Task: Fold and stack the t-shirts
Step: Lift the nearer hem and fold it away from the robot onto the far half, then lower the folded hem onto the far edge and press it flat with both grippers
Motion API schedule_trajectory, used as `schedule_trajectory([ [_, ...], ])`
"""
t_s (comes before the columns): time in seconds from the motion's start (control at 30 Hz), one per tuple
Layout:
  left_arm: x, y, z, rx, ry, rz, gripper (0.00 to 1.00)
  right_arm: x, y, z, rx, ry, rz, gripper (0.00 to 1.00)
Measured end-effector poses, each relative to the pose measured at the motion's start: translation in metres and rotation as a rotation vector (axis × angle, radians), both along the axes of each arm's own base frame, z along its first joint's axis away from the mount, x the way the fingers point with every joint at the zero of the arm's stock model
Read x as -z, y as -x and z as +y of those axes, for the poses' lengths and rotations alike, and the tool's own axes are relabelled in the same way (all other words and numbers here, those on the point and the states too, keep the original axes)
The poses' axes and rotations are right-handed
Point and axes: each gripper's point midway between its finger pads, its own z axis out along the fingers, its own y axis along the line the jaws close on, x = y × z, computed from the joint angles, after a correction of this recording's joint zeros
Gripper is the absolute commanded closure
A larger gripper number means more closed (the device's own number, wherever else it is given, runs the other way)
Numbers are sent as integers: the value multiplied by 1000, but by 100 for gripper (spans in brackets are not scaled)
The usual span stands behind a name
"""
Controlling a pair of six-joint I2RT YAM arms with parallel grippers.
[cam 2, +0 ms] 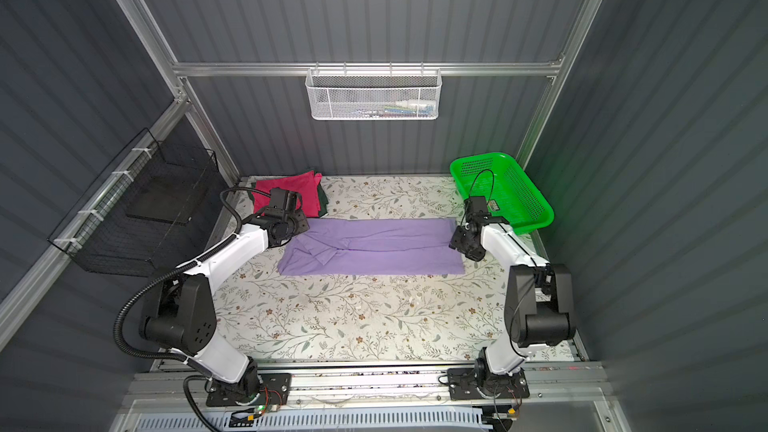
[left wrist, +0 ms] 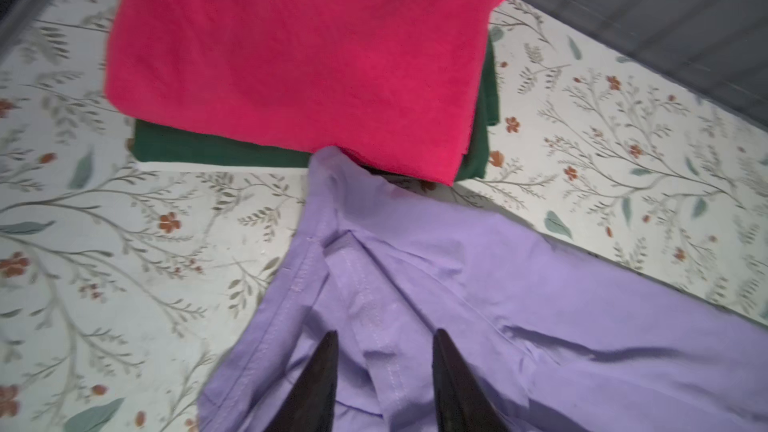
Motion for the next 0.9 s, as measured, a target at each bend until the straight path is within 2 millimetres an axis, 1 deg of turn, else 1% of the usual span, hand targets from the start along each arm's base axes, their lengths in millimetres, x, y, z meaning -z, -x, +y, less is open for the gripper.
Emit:
schedule_trajectory([
  [0.03, 6, 7, -5, 25, 21, 20, 62, -2, 3, 7, -20, -7, -6, 42],
  [0.1, 21, 24, -17, 74, 47, 76, 61, 2, 9, 21, -57, -25, 2, 42],
  [0.17, 34, 39, -32, 124, 60, 126, 61, 15, 15, 35, -90, -54, 26, 42],
  [0.23, 45, 52, -43, 159, 70, 165, 58, 32, 22, 41, -102, -72, 68, 42],
  [0.33, 56, 69, -56, 197, 86, 215, 57, 52, 28, 42, -100, -82, 121, 41],
  [0.4, 58, 73, -61, 205, 97, 228, 56, 56, 29, 43, -100, -85, 131, 41],
  [0.53, 65, 77, -66, 199, 109, 255, 54, 55, 27, 44, -103, -92, 122, 39],
  [0.7, 74, 78, -63, 182, 97, 280, 53, 54, 26, 46, -107, -102, 118, 38],
  [0.9, 96, 80, -61, 172, 74, 331, 56, 55, 25, 47, -105, -106, 120, 38],
])
